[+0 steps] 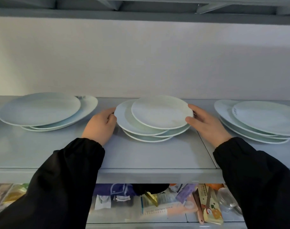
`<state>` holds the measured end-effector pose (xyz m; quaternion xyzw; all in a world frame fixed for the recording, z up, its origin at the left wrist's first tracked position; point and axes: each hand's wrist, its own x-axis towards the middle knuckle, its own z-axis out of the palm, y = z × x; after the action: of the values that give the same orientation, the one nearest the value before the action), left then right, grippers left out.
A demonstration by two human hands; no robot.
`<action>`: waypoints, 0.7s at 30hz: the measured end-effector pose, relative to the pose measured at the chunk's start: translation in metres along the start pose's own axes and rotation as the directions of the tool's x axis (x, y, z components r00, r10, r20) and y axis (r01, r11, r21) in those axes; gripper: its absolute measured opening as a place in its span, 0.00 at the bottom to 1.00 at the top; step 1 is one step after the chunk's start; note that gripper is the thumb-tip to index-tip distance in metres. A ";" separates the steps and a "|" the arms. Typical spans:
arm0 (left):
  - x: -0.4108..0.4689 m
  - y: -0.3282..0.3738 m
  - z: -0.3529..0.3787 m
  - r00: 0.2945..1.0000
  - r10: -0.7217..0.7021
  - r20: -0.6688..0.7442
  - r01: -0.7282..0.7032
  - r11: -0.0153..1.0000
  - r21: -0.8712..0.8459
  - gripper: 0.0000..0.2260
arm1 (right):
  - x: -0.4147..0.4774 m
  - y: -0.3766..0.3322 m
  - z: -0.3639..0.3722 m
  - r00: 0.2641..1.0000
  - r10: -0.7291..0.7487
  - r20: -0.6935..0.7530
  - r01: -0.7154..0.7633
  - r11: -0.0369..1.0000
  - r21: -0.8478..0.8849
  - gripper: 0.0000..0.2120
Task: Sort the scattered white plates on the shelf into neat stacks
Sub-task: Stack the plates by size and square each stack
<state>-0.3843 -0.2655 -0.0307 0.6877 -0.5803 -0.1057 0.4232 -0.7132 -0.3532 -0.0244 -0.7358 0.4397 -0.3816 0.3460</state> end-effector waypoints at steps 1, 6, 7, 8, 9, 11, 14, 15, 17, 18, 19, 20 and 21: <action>0.001 -0.001 0.001 1.000 0.008 0.015 -0.008 1.000 0.012 0.18 | -0.001 -0.001 0.001 1.000 -0.007 0.017 0.007 1.000 -0.001 0.19; 0.002 -0.003 0.004 0.996 0.024 0.081 -0.024 1.000 -0.008 0.19 | -0.004 -0.007 0.005 0.993 -0.014 0.121 0.020 0.999 -0.043 0.21; 0.001 -0.003 0.005 0.993 0.030 0.112 -0.028 0.999 -0.020 0.18 | -0.003 -0.007 0.007 0.988 -0.004 0.154 0.015 0.998 -0.064 0.21; 0.001 -0.003 0.006 0.987 0.040 0.156 -0.037 0.999 -0.020 0.19 | -0.003 -0.007 0.010 0.984 0.006 0.179 0.009 0.996 -0.087 0.23; 0.001 -0.003 0.007 0.978 0.052 0.201 -0.050 0.999 -0.012 0.19 | -0.002 -0.005 0.014 0.981 0.013 0.194 0.010 0.993 -0.117 0.28; 0.001 -0.003 0.009 0.966 0.062 0.249 -0.066 0.998 0.009 0.18 | 0.000 -0.003 0.018 0.983 0.038 0.181 0.001 0.978 -0.209 0.39; 0.005 -0.008 0.009 0.977 0.023 0.213 -0.027 0.999 0.017 0.17 | 0.002 0.000 0.021 0.976 0.052 0.213 0.013 0.956 -0.292 0.45; 0.004 -0.009 0.008 0.981 0.009 0.194 -0.012 1.000 0.017 0.19 | 0.001 -0.002 0.021 0.972 0.049 0.228 0.025 0.950 -0.312 0.46; 0.001 -0.007 0.007 0.980 0.025 0.196 -0.023 1.000 -0.014 0.19 | 0.000 -0.004 0.021 0.973 0.025 0.228 0.049 0.948 -0.315 0.40; 0.000 -0.003 0.006 0.975 0.054 0.215 -0.047 0.998 -0.037 0.18 | -0.001 -0.005 0.020 0.975 0.010 0.220 0.057 0.953 -0.297 0.37; -0.002 0.001 0.005 0.969 0.078 0.233 -0.068 0.996 -0.053 0.17 | -0.002 -0.006 0.020 0.977 -0.005 0.214 0.067 0.956 -0.286 0.36; -0.003 0.002 0.005 0.965 0.090 0.246 -0.077 0.995 -0.062 0.18 | -0.002 -0.006 0.020 0.976 -0.014 0.216 0.075 0.957 -0.280 0.36; -0.002 0.003 0.004 0.961 0.097 0.258 -0.081 0.994 -0.072 0.20 | -0.002 -0.006 0.020 0.975 -0.018 0.222 0.081 0.957 -0.278 0.37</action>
<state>-0.3902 -0.2653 -0.0320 0.6278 -0.6578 -0.1939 0.3682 -0.6945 -0.3454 -0.0290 -0.8261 0.4309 -0.2399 0.2726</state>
